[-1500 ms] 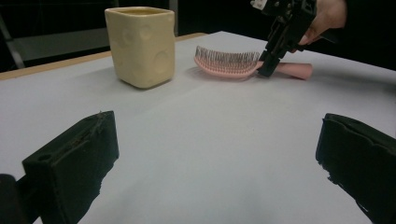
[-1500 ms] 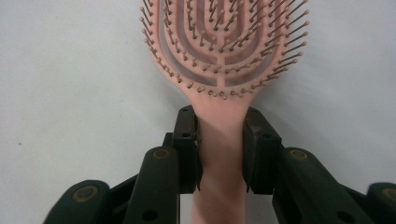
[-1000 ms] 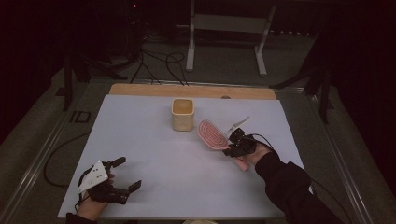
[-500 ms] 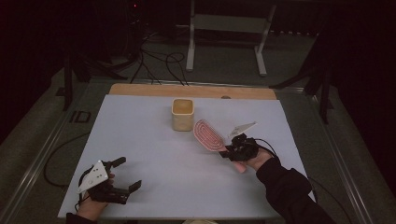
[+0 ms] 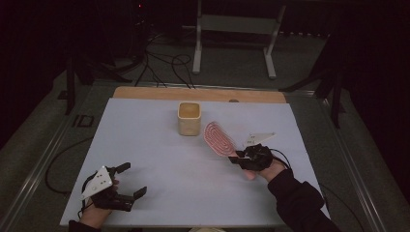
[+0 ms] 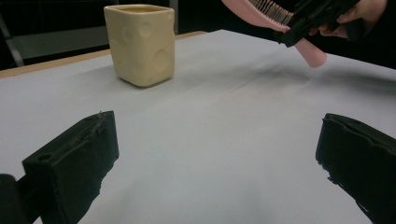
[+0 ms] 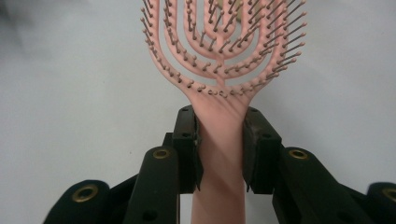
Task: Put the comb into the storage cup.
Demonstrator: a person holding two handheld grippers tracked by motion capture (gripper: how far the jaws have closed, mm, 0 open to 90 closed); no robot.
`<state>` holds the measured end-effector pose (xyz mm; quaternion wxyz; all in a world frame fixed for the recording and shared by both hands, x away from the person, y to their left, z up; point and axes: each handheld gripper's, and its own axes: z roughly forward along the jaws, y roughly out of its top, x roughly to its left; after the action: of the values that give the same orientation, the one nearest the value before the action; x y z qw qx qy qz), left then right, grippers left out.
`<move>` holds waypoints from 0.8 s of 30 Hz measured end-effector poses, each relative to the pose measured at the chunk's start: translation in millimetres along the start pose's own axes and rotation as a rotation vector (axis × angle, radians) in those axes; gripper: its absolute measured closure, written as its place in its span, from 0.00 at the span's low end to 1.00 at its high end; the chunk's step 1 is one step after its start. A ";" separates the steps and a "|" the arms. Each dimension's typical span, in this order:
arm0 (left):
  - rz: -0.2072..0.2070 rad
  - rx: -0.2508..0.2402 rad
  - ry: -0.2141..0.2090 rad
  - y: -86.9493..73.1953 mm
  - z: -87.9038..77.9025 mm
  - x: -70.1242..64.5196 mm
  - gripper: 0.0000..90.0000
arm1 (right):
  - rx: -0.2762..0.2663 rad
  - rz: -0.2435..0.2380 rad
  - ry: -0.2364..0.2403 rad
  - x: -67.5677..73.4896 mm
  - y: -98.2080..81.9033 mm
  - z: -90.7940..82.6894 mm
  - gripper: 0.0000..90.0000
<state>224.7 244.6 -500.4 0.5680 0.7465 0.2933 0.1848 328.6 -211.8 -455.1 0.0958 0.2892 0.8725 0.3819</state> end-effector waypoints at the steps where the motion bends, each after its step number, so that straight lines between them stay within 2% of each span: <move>1: 0.000 0.001 0.000 0.0 0.0 0.2 0.00 | -0.011 -0.003 -0.006 0.6 -0.9 -1.5 0.78; 13: -0.008 0.002 0.002 -0.4 0.8 0.9 0.00 | -0.074 0.004 -0.056 3.2 -11.2 -15.1 0.78; 19: -0.011 0.002 0.001 -0.2 1.1 1.1 0.00 | -0.127 0.008 -0.086 6.6 -20.5 -22.8 0.78; 24: -0.013 0.004 0.002 -0.2 1.6 1.2 0.00 | -0.137 0.002 -0.097 9.8 -26.4 -24.2 0.78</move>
<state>226.6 244.3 -501.0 0.5675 0.7454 0.2990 0.1814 299.9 -235.2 -456.9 0.1570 0.3010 0.8385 0.4263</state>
